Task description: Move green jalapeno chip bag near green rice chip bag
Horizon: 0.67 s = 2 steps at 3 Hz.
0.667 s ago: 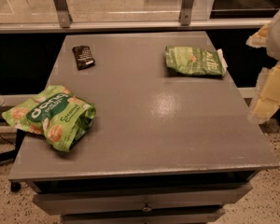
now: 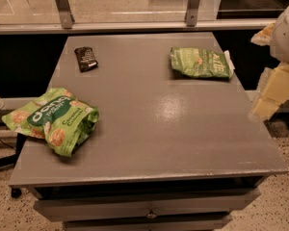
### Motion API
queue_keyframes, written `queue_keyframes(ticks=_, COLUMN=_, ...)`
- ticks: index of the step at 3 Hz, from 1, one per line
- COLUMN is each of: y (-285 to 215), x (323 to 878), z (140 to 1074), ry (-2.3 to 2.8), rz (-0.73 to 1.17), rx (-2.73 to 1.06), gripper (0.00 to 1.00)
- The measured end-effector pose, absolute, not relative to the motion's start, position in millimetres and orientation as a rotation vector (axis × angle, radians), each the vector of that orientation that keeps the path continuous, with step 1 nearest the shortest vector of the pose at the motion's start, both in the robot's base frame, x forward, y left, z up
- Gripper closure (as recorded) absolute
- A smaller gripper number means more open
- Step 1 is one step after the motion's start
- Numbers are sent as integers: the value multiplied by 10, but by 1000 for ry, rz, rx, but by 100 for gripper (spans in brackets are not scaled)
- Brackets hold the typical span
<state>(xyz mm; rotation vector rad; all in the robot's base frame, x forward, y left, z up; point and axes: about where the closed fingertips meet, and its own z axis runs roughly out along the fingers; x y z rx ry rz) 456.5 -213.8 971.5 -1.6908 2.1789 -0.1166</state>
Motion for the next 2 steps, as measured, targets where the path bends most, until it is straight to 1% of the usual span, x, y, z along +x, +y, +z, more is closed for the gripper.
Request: queue_keyframes(ticks=2, y=-1999, x=5276, z=9379, ry=2023, rz=-84, rx=-1564, gripper=0)
